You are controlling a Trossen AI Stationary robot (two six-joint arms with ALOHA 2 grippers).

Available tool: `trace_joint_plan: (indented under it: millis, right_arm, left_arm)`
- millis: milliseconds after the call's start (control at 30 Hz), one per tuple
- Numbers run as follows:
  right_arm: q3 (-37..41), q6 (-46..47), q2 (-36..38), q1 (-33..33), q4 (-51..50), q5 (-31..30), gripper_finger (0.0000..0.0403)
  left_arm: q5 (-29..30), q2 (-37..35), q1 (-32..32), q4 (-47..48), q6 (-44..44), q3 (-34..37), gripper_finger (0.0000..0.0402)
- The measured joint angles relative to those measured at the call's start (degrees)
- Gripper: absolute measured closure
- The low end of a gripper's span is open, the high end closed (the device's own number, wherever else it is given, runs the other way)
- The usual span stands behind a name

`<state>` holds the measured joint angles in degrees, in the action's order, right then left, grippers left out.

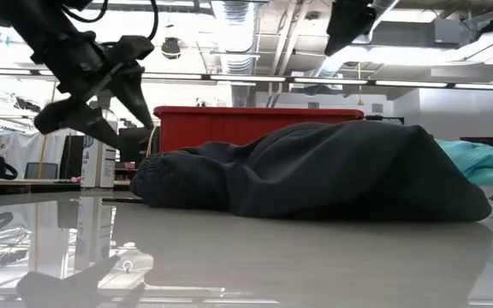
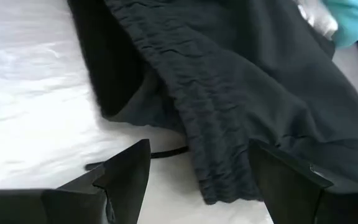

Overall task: Fold Laundry from Bin
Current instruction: Fold the black shorts

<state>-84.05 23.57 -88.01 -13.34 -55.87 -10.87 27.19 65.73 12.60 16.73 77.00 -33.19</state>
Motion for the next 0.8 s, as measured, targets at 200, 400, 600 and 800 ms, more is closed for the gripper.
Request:
trace_joint_plan:
  millis: [200, 400, 600, 800]
  right_arm:
    - [0.00, 0.49, 0.00, 0.00, 1.52, -0.02, 0.0149]
    - [0.00, 1.81, -0.02, 0.05, 3.39, -0.05, 0.0149]
    - [0.00, 2.78, -0.02, 0.35, 4.22, -0.07, 0.0149]
    - [0.00, 1.67, -0.02, -0.54, 4.46, 0.04, 0.0166]
  left_arm:
    - [0.03, 2.18, -0.02, -3.49, 0.29, 0.48, 0.0143]
    - [-3.76, 9.96, -0.12, -13.31, 0.00, 0.48, 0.0146]
    - [-12.25, 16.32, -1.56, -21.41, -0.48, 0.47, 0.0223]
    - [-19.76, 15.76, -3.31, -31.66, -5.81, -2.19, 0.0380]
